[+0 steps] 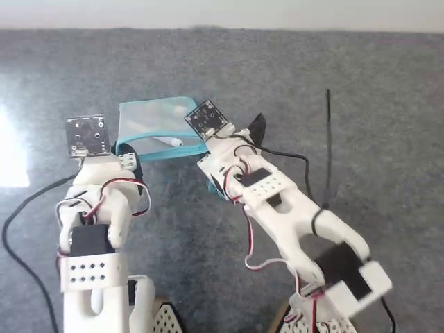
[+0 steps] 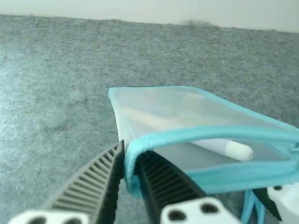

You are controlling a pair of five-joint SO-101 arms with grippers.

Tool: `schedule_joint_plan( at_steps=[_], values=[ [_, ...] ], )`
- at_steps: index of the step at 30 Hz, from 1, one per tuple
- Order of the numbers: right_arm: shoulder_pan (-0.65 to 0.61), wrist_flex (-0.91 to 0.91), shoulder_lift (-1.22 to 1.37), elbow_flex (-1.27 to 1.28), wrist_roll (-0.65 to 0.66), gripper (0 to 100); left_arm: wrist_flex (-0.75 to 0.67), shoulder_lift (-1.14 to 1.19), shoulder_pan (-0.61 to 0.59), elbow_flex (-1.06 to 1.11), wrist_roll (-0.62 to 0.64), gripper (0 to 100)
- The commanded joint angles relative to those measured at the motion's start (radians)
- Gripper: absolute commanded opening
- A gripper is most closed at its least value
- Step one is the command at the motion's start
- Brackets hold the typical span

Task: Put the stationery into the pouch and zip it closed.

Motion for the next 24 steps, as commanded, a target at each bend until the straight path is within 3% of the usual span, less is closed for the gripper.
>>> schedule_joint_plan(
  at_steps=[1,4,13,17,24],
  values=[
    [0.048,-0.024,0.025,-0.109,-0.011,53.3,-0.011,-0.018,0.011,-0.031,0.012,1],
    [0.091,-0.024,0.042,-0.12,-0.014,44.3,-0.028,-0.018,0.012,-0.016,0.011,1],
    [0.114,-0.024,0.041,-0.117,-0.008,1.5,-0.052,-0.018,0.014,0.004,0.011,1],
    [0.125,0.076,-0.025,-0.106,-0.006,0.4,-0.054,-0.012,0.014,0.007,0.011,1],
    [0.122,0.545,-0.438,-0.098,-0.006,0.8,-0.103,-0.012,0.015,0.061,-0.028,1]
  ],
)
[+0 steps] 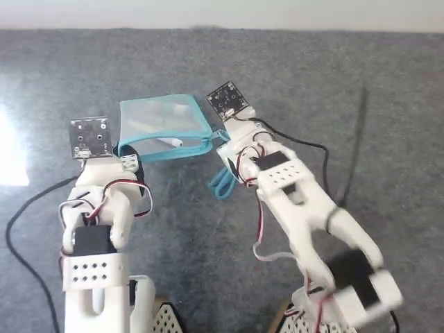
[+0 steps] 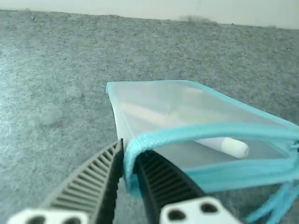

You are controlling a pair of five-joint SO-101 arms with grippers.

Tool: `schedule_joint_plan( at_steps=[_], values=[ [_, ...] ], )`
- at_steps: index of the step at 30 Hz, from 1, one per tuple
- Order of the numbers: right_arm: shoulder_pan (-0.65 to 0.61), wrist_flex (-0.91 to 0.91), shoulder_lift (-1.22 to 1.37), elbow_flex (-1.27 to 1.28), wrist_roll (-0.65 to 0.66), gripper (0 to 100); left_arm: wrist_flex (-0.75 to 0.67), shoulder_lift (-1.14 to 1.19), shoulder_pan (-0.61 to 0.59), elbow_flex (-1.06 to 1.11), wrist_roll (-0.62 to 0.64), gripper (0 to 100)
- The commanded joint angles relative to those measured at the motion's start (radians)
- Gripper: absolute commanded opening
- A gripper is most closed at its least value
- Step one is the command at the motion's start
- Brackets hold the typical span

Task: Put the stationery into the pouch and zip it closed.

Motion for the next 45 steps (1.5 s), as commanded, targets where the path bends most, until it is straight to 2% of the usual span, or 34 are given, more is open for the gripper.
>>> schedule_joint_plan(
  at_steps=[1,4,7,11,18,25,39,45],
  values=[
    [0.008,0.217,-0.308,-0.034,-0.005,0.8,-0.064,-0.011,0.008,0.024,-0.028,1],
    [-0.016,0.337,-0.516,-0.034,-0.005,0.8,-0.068,-0.011,0.012,0.033,-0.029,1],
    [-0.081,0.406,-0.648,-0.026,-0.005,0.7,-0.06,-0.009,0.068,0.041,-0.044,1],
    [-0.166,0.426,-0.673,0.005,0.023,0.7,-0.061,-0.014,0.161,0.073,-0.06,1],
    [-0.262,0.432,-0.693,0.029,0.021,0.7,-0.06,-0.008,0.195,0.082,-0.055,1],
    [-0.404,0.481,-0.803,0.029,0.023,0.7,-0.031,-0.008,0.311,0.099,-0.051,1],
    [-0.647,0.521,-0.871,0.087,0.123,0.7,-0.018,-0.006,0.325,0.099,-0.055,1],
    [-0.621,0.549,-0.881,0.072,0.133,1.1,-0.017,-0.006,0.316,0.099,-0.052,1]
  ],
)
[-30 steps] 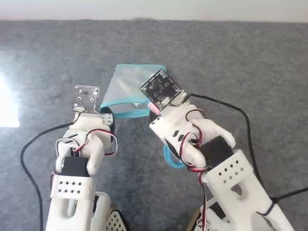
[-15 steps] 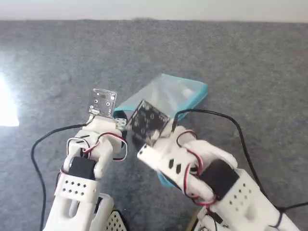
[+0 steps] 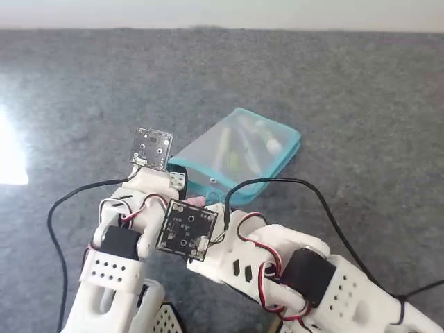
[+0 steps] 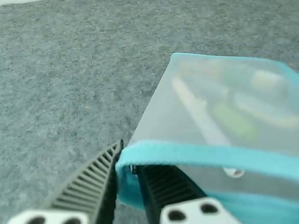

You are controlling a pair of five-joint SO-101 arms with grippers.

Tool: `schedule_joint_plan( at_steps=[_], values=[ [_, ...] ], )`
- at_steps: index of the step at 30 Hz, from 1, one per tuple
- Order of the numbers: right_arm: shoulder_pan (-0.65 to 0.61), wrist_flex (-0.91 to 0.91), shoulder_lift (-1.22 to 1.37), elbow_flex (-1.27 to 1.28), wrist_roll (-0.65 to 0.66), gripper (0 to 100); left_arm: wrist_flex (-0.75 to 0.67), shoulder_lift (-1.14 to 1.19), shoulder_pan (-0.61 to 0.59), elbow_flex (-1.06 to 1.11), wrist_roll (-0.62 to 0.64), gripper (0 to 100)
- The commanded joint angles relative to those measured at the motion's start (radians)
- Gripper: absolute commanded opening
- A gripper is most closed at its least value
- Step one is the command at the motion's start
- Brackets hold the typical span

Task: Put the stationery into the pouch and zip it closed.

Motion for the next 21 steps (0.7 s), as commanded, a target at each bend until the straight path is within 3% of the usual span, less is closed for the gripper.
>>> schedule_joint_plan(
  at_steps=[1,10,17,21],
  values=[
    [0.016,0.058,-0.039,-0.049,0.041,2.0,0.003,-0.005,-0.002,-0.005,-0.005,1],
    [-0.077,0.495,-0.042,-0.195,0.282,34.7,-0.005,-0.006,-0.193,-0.058,0.021,1],
    [0.018,0.461,-0.042,-0.086,0.311,36.9,-0.003,-0.006,-0.262,-0.073,0.026,1],
    [0.001,0.444,-0.042,-0.043,0.316,36.9,-0.005,-0.006,-0.259,-0.073,0.025,1]
  ],
)
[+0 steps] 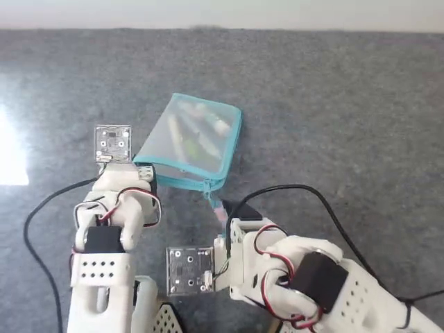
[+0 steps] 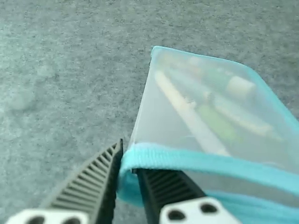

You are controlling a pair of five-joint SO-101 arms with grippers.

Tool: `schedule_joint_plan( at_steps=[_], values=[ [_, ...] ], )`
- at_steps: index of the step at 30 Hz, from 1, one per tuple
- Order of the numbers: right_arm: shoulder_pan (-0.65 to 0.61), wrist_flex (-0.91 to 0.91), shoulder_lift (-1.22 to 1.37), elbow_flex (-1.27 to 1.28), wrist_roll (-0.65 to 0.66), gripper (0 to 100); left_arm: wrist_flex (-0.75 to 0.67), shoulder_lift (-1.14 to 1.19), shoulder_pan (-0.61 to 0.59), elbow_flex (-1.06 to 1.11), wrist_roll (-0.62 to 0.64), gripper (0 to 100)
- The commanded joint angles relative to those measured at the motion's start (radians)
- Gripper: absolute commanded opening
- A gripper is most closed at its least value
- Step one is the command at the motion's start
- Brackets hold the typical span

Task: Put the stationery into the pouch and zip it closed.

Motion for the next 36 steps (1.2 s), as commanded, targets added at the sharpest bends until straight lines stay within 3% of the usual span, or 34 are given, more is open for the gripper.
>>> schedule_joint_plan(
  at_steps=[1,5,9,12,36],
  values=[
    [-0.021,-0.028,-0.018,-0.002,0.009,36.9,-0.005,-0.008,-0.008,-0.073,0.015,1],
    [0.079,-0.088,-0.033,0.002,0.005,36.9,-0.002,-0.008,-0.011,-0.074,0.015,1],
    [0.28,-0.326,-0.031,0.106,-0.014,37.0,0.003,-0.008,-0.005,-0.082,0.015,1],
    [0.348,-0.472,0.002,0.199,-0.002,37.1,0.009,-0.008,-0.005,-0.082,0.015,1],
    [0.384,-0.851,0.389,0.201,-0.055,36.8,0.025,-0.008,0.044,-0.077,0.015,1]
  ],
)
